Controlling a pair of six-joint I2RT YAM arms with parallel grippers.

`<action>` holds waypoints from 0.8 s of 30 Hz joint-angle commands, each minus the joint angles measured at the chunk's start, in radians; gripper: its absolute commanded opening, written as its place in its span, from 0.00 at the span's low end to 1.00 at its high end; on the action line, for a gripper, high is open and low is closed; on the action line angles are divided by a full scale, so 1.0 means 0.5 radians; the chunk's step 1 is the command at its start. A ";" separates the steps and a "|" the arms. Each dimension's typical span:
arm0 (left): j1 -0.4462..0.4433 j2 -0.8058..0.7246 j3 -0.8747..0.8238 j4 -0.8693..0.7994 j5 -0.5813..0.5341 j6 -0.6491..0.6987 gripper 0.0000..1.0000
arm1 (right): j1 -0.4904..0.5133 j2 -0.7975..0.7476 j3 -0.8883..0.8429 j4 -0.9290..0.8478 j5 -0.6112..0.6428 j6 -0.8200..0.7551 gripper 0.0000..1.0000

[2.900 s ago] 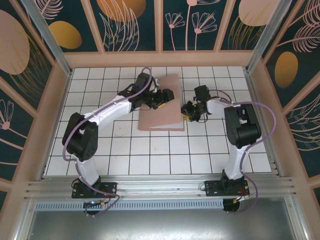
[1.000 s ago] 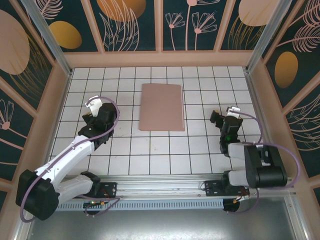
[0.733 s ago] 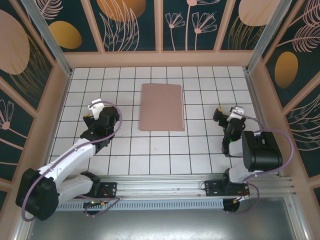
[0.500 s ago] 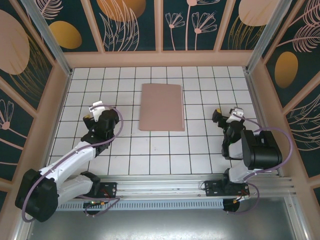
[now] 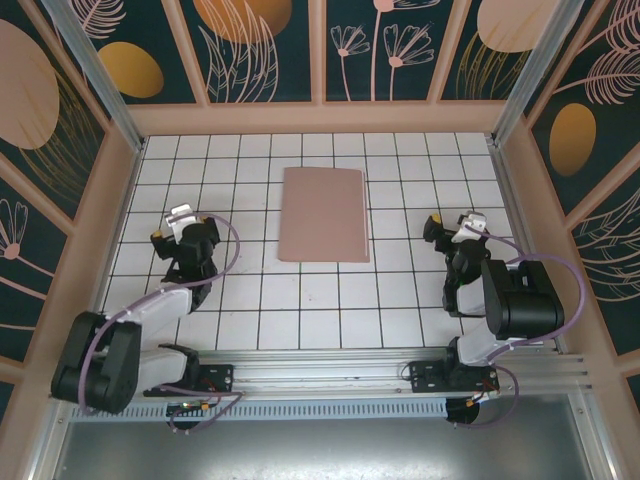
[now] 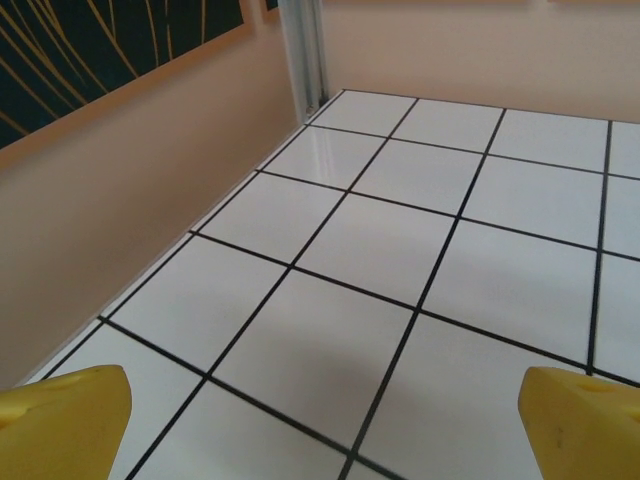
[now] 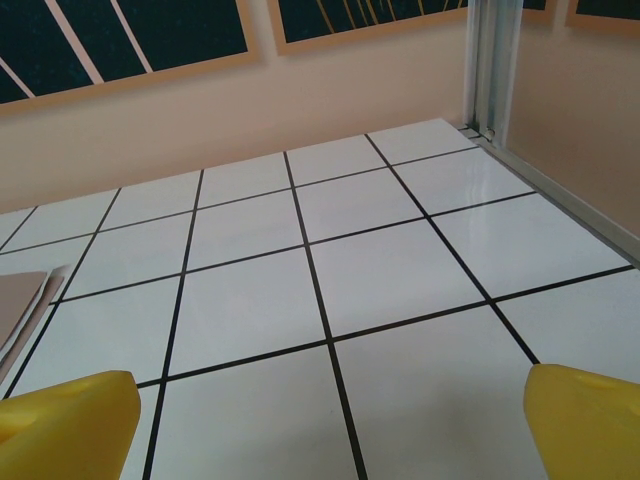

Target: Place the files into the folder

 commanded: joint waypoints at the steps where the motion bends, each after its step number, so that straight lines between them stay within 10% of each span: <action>1: 0.098 0.177 -0.064 0.463 0.202 0.084 0.99 | 0.016 0.012 0.028 0.089 0.042 -0.033 0.99; 8: 0.205 0.380 0.046 0.578 0.641 0.150 0.99 | 0.015 0.010 0.027 0.091 0.041 -0.037 0.99; 24: 0.362 0.505 -0.433 1.637 0.731 0.173 0.99 | 0.015 0.012 0.029 0.091 0.041 -0.037 0.99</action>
